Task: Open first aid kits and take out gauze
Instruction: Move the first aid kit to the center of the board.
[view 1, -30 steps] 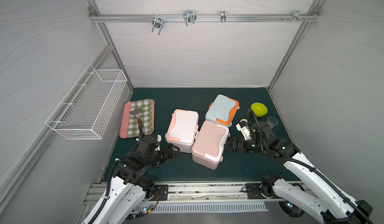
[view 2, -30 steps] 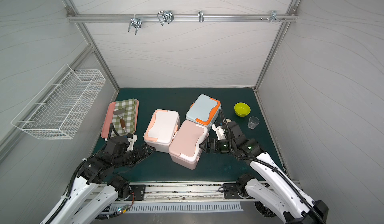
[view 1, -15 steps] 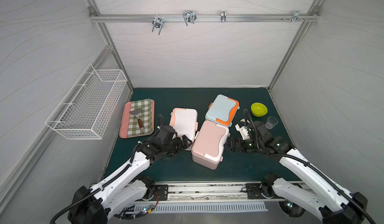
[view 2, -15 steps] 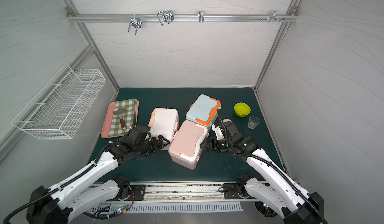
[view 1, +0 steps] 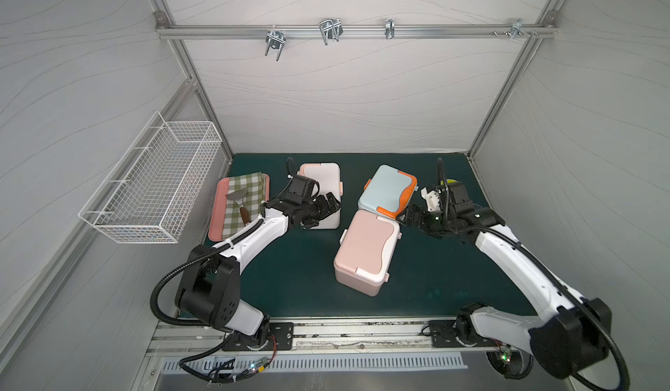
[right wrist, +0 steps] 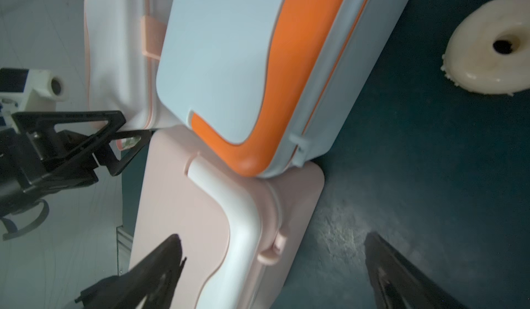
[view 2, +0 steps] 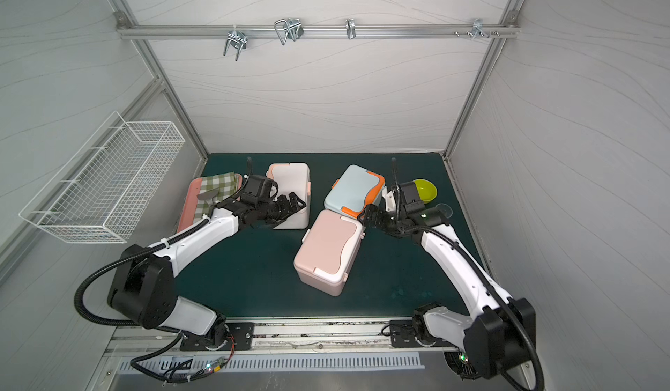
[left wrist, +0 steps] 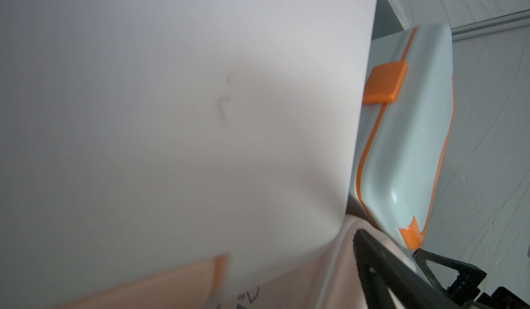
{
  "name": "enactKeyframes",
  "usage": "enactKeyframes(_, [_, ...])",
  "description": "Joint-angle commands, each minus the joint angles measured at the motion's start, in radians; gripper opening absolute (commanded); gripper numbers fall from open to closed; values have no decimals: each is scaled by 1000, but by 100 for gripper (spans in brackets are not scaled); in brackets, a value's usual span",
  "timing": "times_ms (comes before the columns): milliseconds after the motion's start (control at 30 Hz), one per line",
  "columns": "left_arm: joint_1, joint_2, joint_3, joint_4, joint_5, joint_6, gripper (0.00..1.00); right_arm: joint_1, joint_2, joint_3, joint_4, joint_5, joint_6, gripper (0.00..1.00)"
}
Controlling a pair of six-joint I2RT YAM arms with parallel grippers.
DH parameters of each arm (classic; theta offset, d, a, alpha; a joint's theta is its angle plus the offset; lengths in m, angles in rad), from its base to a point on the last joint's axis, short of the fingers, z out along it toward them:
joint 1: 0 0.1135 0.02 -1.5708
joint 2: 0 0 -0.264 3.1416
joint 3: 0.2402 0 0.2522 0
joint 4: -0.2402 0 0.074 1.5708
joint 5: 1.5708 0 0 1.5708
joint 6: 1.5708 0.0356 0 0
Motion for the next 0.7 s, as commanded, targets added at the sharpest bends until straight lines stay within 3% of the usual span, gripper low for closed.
enactKeyframes(0, [75, 13, 37, 7, -25, 60, 99, -43, 102, 67, 78, -46, 1, 99])
enactKeyframes(133, [92, -41, 39, -50, -20, 110, 99, -81, 253, 162, 107, -82, 0, 94])
enactKeyframes(267, [59, -167, -14, -78, -13, 124, 99, -107, 424, 287, 125, -167, 10, 80])
enactKeyframes(400, [25, -279, -75, -130, -32, 117, 99, -106, 588, 452, 130, -249, 33, 74])
enactKeyframes(567, [-28, -399, -162, -144, -30, 80, 99, -106, 751, 664, 89, -313, 47, 75])
enactKeyframes(667, [-48, -459, -224, -122, -16, 51, 99, -102, 766, 732, 29, -297, 14, 79])
